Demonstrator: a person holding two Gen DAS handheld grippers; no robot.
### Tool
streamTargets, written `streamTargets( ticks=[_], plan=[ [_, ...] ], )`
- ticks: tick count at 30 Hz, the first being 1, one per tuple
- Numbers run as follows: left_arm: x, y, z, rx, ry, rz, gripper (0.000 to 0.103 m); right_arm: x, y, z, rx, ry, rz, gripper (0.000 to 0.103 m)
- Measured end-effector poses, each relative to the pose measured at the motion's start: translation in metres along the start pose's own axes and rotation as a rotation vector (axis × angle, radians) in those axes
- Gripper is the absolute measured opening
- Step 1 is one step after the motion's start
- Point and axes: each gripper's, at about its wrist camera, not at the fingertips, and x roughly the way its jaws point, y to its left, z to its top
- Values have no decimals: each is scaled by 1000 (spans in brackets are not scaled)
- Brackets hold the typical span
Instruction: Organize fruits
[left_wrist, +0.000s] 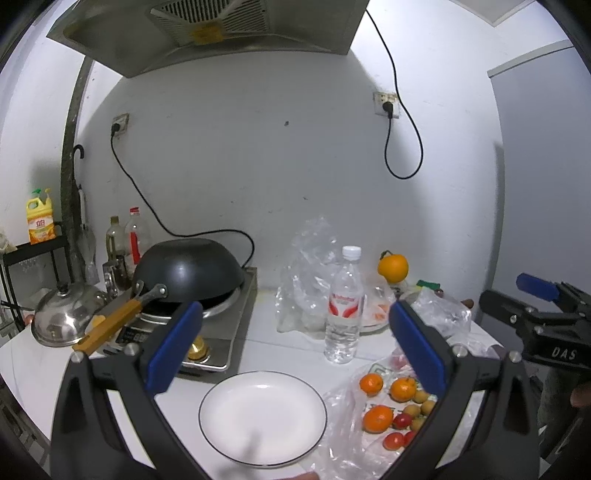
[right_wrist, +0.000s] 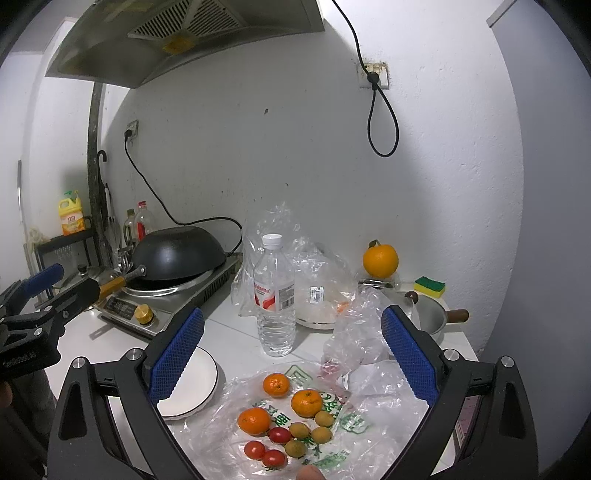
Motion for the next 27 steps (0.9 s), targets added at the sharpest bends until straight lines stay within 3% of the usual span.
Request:
streamTargets(
  ticks=[27],
  plan=[
    [5, -10, -2, 25, 8, -18, 102, 0, -2, -5, 7, 13, 5, 99]
  ],
)
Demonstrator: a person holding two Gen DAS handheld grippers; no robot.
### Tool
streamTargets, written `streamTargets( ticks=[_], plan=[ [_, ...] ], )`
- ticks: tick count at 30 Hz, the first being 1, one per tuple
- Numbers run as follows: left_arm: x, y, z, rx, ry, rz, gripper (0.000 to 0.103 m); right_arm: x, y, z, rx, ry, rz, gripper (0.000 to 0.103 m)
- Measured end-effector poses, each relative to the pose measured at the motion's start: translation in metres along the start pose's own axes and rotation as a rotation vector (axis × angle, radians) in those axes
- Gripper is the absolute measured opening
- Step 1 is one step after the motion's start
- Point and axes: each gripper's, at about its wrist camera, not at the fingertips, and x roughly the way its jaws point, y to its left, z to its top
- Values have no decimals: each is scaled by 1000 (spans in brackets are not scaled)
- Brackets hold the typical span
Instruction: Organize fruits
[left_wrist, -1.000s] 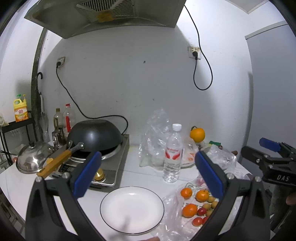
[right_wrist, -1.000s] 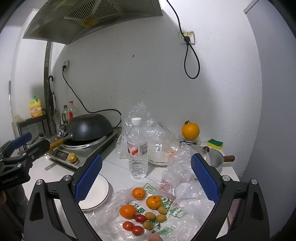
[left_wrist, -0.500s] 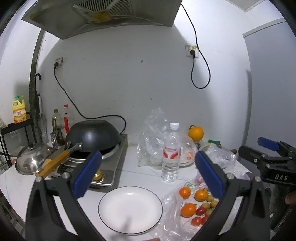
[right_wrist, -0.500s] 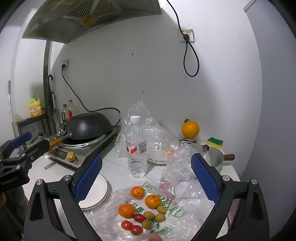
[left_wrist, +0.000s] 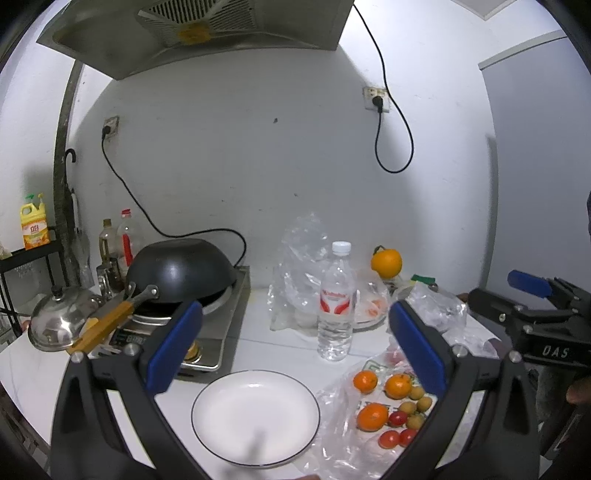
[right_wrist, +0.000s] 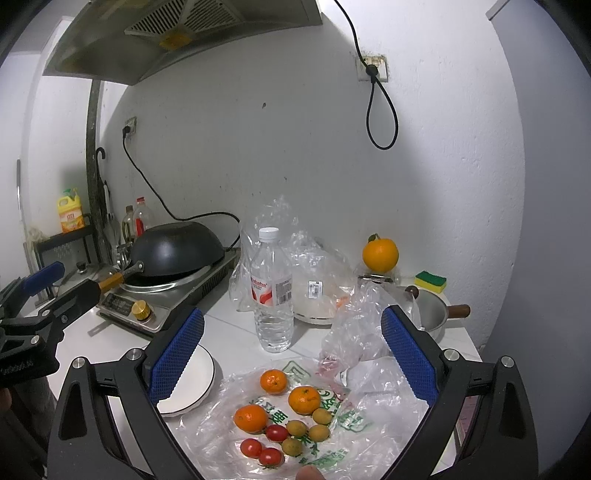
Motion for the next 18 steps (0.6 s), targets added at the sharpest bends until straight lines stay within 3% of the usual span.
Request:
streamTargets(
  ticks=[18],
  plan=[
    [6, -6, -1, 9, 9, -23, 102, 4, -2, 1, 4, 12, -1, 99]
  ],
)
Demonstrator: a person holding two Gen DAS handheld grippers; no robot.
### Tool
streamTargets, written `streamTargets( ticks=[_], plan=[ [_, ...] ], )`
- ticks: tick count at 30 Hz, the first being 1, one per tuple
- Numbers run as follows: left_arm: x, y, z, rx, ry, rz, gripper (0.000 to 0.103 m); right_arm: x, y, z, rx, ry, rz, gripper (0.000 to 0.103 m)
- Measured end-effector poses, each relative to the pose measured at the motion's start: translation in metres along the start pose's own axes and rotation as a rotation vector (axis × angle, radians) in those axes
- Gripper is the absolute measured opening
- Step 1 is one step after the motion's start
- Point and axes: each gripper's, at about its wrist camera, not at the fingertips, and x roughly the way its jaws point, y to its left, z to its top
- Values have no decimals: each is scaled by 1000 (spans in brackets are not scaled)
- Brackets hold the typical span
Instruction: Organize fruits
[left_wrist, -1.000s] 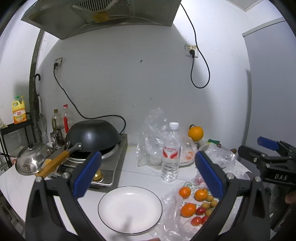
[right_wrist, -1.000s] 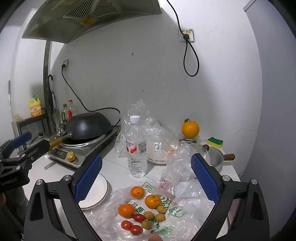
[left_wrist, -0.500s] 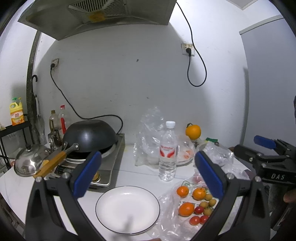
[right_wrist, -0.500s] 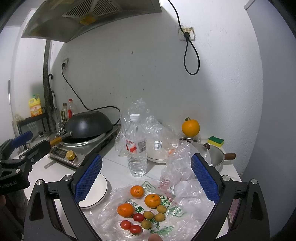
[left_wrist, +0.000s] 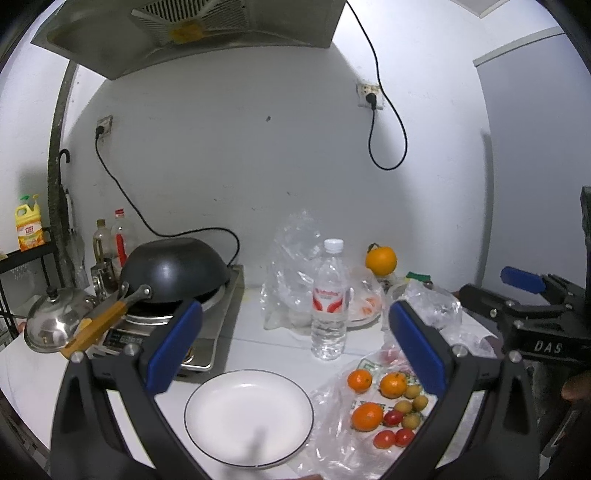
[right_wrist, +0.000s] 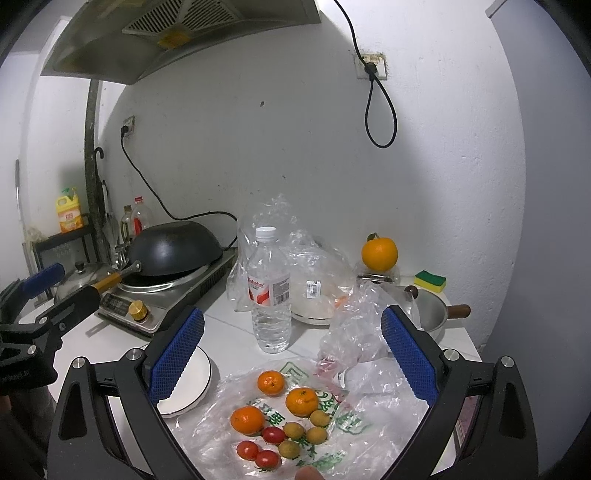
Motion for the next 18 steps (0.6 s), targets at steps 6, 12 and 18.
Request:
streamTargets(
  ticks=[6, 12, 18],
  plan=[
    [6, -3, 0, 3, 8, 2, 102, 4, -2, 2, 0, 13, 4, 99],
    [10, -6, -1, 6, 10, 5, 102, 10, -7, 3, 2, 20, 6, 99],
    [16, -12, -6, 28, 33, 0, 102, 16, -16, 1, 8, 39, 9, 99]
  ],
)
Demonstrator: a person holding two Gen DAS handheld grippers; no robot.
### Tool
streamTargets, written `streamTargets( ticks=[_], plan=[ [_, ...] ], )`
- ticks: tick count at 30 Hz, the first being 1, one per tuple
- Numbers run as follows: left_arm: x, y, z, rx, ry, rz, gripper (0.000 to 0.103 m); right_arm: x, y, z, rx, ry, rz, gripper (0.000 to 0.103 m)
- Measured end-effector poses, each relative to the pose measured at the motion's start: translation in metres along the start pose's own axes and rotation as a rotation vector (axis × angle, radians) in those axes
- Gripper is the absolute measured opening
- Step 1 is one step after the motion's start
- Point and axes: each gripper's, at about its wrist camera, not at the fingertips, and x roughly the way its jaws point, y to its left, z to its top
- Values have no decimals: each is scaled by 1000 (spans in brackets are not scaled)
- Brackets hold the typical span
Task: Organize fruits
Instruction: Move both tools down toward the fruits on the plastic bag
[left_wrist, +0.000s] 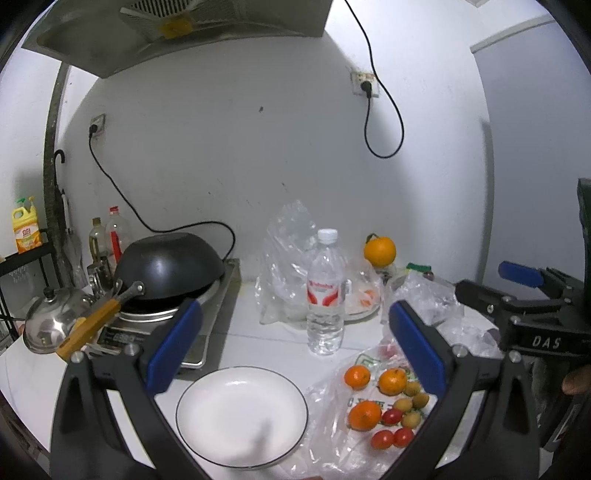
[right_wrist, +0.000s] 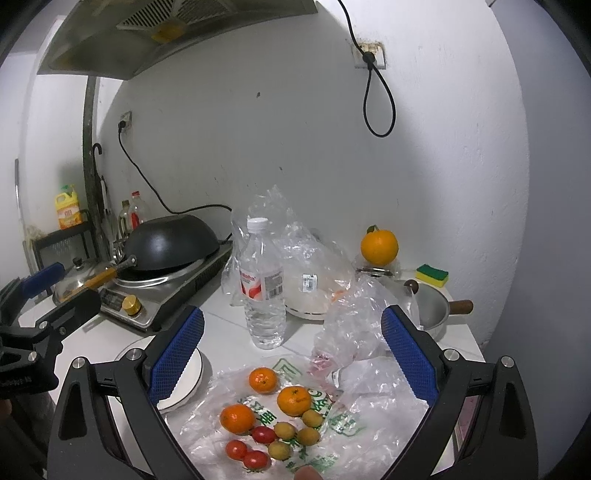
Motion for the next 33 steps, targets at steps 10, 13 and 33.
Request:
streamTargets(
  ticks=[10, 13, 33],
  plan=[
    [32, -32, -30, 76, 156, -61, 102, 15, -25, -27, -6, 102, 21, 98],
    [41, -47, -44, 119, 212, -84, 101, 22, -31, -41, -22, 150, 40, 81],
    [111, -92, -106, 220, 491, -169, 53, 85, -36, -109, -61, 441, 222, 36]
  ],
)
